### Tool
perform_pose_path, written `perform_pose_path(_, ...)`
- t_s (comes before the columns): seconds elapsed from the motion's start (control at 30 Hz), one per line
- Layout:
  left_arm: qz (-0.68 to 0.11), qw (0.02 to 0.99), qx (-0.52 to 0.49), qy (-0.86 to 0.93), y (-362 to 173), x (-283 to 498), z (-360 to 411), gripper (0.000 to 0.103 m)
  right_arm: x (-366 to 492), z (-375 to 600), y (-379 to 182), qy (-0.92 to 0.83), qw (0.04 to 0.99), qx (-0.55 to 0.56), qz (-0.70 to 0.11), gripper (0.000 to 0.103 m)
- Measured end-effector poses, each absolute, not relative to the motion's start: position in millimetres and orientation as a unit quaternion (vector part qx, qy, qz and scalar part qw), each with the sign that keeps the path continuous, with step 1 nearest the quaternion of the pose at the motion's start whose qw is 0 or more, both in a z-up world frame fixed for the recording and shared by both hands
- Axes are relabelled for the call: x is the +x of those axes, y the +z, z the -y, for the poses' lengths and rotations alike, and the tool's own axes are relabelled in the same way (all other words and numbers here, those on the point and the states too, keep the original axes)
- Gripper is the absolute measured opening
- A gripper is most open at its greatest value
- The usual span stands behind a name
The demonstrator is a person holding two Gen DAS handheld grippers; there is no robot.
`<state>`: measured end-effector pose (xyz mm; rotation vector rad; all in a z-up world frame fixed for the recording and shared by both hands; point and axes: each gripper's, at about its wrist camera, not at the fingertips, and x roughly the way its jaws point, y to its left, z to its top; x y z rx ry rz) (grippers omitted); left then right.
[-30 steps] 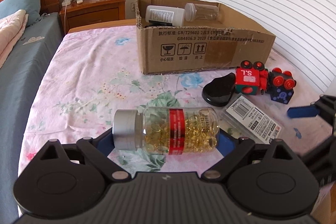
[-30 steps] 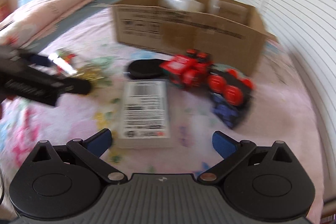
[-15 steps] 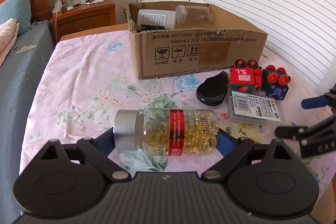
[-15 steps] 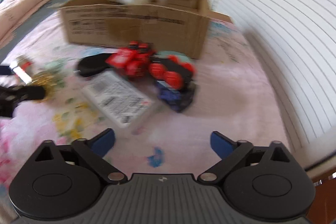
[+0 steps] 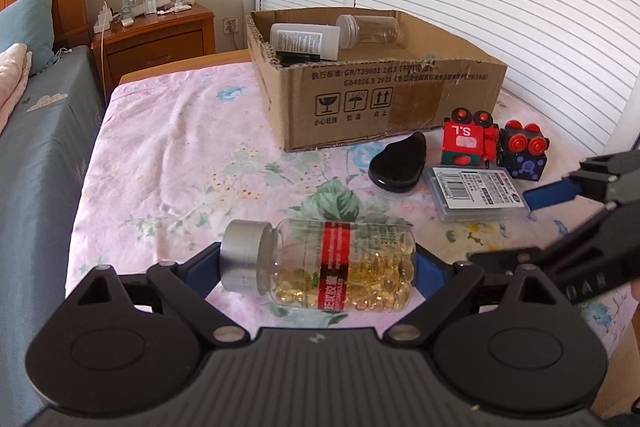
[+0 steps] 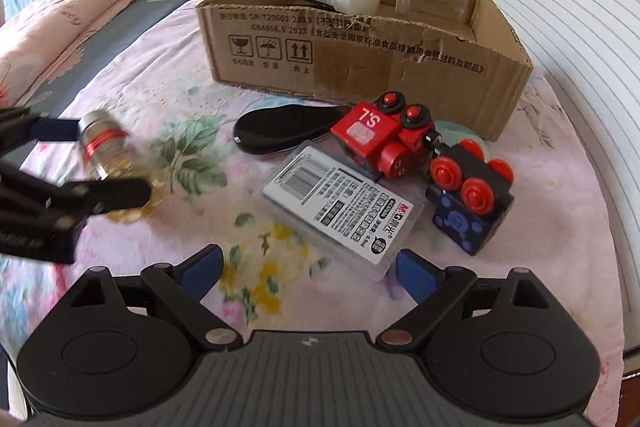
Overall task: Organize rigid objects
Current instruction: 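Lift the capsule bottle with the left tool while the right moves toward the white pencil-lead box, then grasp the white pencil-lead box with the right tool while the left holds the capsule bottle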
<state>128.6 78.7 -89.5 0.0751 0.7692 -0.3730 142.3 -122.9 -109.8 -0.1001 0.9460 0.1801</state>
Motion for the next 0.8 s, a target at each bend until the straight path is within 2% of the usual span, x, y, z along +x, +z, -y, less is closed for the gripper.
perform_pose_path(0.2,-0.374,0.907,0.033,-0.192,-89.2,130.6,-85.5,0.094,164.1,111.5,-113.9,0.054,0.886,-0.042,-0.459,0.103)
perform_pose_path(0.37,-0.374,0.905,0.031,-0.201,-90.0,131.1,-88.6,0.094,175.3,103.6,-115.9,0.038,0.89,-0.034,-0.454,0.103)
perform_pose_path(0.47,-0.374,0.905,0.029,-0.202,-89.7,131.9,-88.9,0.094,177.8,101.9,-116.5,0.032,0.894,-0.031,-0.445,0.099)
perform_pose_path(0.53,-0.373,0.906,0.03,-0.2,-89.7,132.1,-88.5,0.094,176.9,102.7,-115.1,0.031,0.896,-0.032,-0.441,0.092)
perform_pose_path(0.8,-0.375,0.907,0.033,-0.188,-89.7,133.0,-83.6,0.094,169.4,106.5,-112.3,0.06,0.89,-0.047,-0.45,0.092)
